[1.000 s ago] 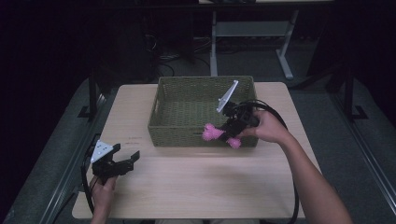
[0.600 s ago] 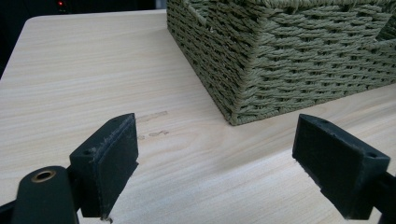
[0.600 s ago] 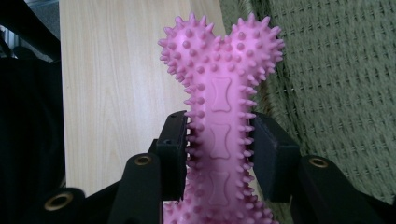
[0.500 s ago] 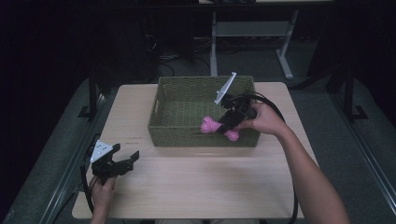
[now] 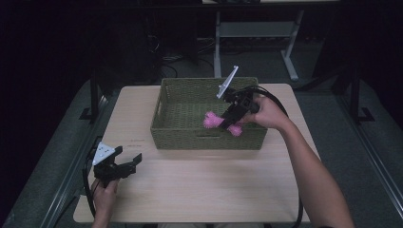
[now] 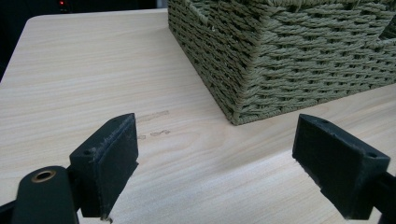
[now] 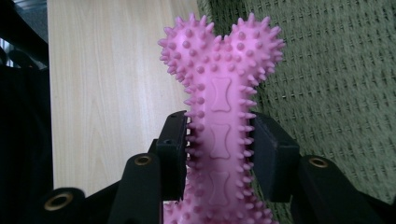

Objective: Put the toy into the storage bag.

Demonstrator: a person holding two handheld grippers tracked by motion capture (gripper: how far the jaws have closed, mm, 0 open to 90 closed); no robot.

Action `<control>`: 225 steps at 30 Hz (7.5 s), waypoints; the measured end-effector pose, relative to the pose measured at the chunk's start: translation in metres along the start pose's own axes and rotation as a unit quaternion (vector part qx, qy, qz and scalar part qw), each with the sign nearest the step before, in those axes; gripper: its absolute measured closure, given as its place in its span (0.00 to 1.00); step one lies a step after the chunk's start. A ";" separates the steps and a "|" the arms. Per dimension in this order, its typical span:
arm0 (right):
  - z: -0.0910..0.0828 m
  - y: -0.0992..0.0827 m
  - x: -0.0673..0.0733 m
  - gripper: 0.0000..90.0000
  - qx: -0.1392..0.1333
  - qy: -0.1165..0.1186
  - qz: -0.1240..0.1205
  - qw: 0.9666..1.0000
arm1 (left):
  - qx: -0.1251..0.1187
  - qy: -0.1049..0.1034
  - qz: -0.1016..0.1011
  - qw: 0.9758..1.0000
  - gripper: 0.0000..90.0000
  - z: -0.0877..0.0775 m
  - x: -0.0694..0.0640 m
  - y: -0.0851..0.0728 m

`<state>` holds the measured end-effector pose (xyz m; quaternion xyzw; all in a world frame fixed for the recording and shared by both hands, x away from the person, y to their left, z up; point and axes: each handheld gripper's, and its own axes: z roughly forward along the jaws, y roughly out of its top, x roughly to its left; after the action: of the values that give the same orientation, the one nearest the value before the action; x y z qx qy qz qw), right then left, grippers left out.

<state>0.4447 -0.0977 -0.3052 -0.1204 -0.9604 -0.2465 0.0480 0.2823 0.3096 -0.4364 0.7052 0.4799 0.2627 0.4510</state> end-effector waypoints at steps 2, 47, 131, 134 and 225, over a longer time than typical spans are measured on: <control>0.000 0.001 -0.003 0.65 -0.003 0.005 0.002 1.000 | -0.001 0.001 -0.001 1.000 0.15 0.000 0.000 0.000; 0.026 0.004 -0.054 0.65 0.029 -0.008 0.040 0.999 | 0.001 0.000 0.003 1.000 0.15 -0.001 -0.001 0.000; 0.033 -0.013 -0.056 0.52 0.003 -0.018 0.088 0.996 | 0.000 -0.001 0.005 1.000 0.15 -0.001 -0.003 0.000; 0.030 -0.013 -0.054 0.51 0.001 -0.022 0.088 0.996 | 0.000 -0.001 0.005 1.000 0.15 -0.001 -0.003 0.000; 0.011 -0.107 0.056 0.31 -0.067 -0.059 0.093 0.992 | 0.009 0.000 0.015 1.000 0.15 0.002 -0.008 0.000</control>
<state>0.3628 -0.1721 -0.3555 -0.2266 -0.9275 -0.2974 0.0058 0.2809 0.3010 -0.4370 0.7162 0.4715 0.2650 0.4411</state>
